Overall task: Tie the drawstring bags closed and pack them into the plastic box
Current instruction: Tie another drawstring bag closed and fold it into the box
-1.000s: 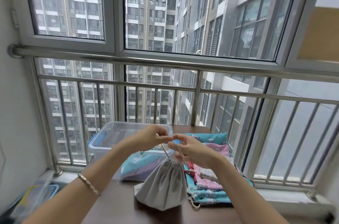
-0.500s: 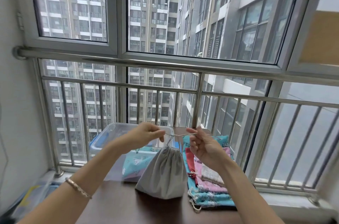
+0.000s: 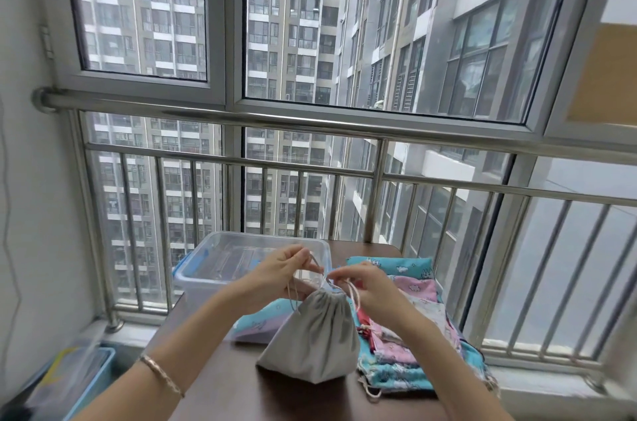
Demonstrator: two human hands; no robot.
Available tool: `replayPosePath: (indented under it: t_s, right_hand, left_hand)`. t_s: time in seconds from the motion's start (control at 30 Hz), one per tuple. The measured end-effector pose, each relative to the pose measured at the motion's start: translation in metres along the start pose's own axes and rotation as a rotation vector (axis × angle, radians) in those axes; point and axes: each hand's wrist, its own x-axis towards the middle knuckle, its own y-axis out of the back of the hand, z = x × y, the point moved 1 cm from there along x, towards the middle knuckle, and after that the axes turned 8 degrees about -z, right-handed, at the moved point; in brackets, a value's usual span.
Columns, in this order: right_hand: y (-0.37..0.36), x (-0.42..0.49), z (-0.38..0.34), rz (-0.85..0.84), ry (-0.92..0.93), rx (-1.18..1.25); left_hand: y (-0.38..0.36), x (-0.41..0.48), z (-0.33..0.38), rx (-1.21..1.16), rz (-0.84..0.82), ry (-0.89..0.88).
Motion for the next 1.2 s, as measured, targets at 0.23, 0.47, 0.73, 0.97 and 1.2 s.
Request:
replayPosePath:
  t_s: [0.23,0.47,0.73,0.97,1.2]
  right_hand:
    - [-0.003,-0.004,-0.009,-0.176,-0.040,-0.139]
    - [0.004,-0.015,0.000,-0.276,-0.142,-0.113]
    - [0.019,-0.020,0.015,-0.378,-0.172,0.361]
    - [0.006,-0.016,0.009,-0.198,-0.133,1.383]
    - [-0.011,-0.011,0.002,-0.008,-0.162,1.434]
  left_hand:
    - [0.000,-0.007,0.007,0.005,0.048,0.000]
    - [0.004,-0.011,0.001,-0.158,0.176,-0.027]
    - [0.004,-0.013,-0.008,-0.546,0.346,-0.073]
    - [-0.011,-0.011,-0.002,-0.609,0.254,-0.031]
    - [-0.013,-0.010,-0.004,-0.605,0.206,-0.021]
